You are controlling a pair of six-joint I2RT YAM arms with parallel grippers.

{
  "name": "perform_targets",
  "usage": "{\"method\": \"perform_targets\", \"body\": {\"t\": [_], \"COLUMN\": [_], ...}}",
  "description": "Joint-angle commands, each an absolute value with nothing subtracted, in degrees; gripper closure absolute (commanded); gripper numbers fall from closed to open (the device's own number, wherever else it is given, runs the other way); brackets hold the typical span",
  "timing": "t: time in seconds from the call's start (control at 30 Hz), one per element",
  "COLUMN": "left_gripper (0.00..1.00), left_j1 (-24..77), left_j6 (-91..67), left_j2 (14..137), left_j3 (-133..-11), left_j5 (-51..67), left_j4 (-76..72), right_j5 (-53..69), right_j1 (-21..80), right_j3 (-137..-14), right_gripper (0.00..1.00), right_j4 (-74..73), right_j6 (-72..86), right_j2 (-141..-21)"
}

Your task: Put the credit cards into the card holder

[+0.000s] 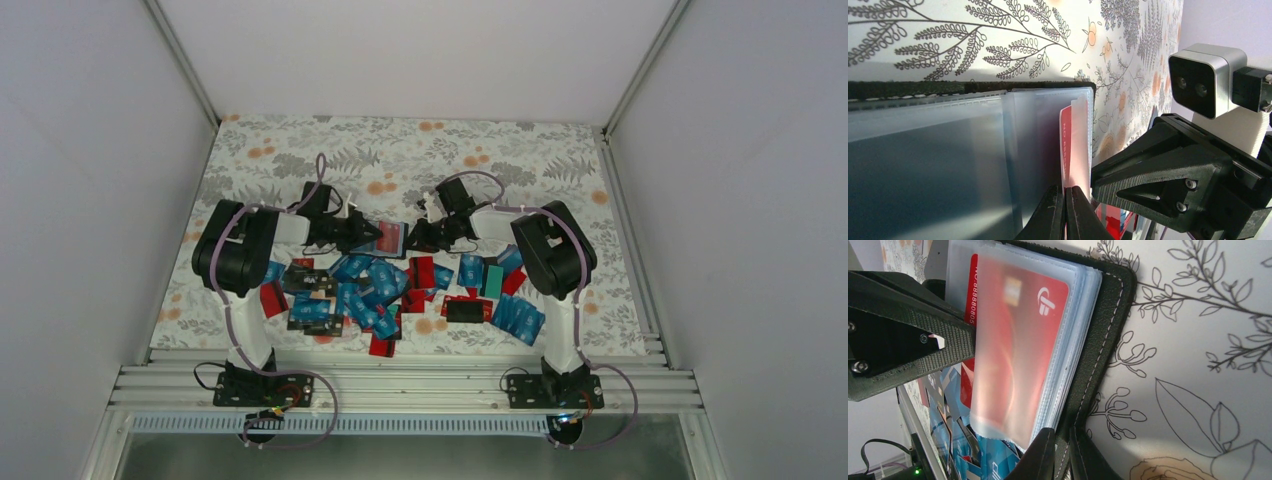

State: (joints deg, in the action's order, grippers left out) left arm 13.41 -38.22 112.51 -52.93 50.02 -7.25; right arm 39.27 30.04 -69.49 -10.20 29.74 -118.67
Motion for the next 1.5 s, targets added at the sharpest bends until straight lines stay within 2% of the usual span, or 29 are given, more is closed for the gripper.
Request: {"method": "perform_targets", "body": {"t": [0.0, 0.5, 0.8, 1.27, 1.47], "left_gripper": [0.98, 0.97, 0.96, 0.64, 0.45], "left_j1": [14.2, 15.3, 15.4, 15.4, 15.5], "left_j6": [-37.8, -41.5, -39.9, -34.4, -32.1], "left_j2": [114.0, 113.4, 112.2, 106.7, 103.4], "left_j3": [-53.1, -51.6, -51.9, -54.4, -54.9], "left_j5": [49.3, 47.6, 45.8, 40.8, 37.2], "left_j4": [-6.7, -9.6, -6.3, 2.8, 6.7], "right_j5": [39.3, 39.6, 39.3, 38.3, 37.8], "right_j1": [30.2, 30.1, 30.0, 28.4, 28.0], "right_j3": [-70.9, -70.8, -70.5, -69.6, -69.6], "right_gripper": [0.9, 0.9, 0.9, 0.9, 0.89], "right_j4": [-10.8, -10.5, -10.9, -11.7, -12.4], "right_j6": [28.8, 29.0, 28.5, 27.6, 27.2], "right_j2": [-120.1, -119.9, -119.1, -115.5, -113.7]}}
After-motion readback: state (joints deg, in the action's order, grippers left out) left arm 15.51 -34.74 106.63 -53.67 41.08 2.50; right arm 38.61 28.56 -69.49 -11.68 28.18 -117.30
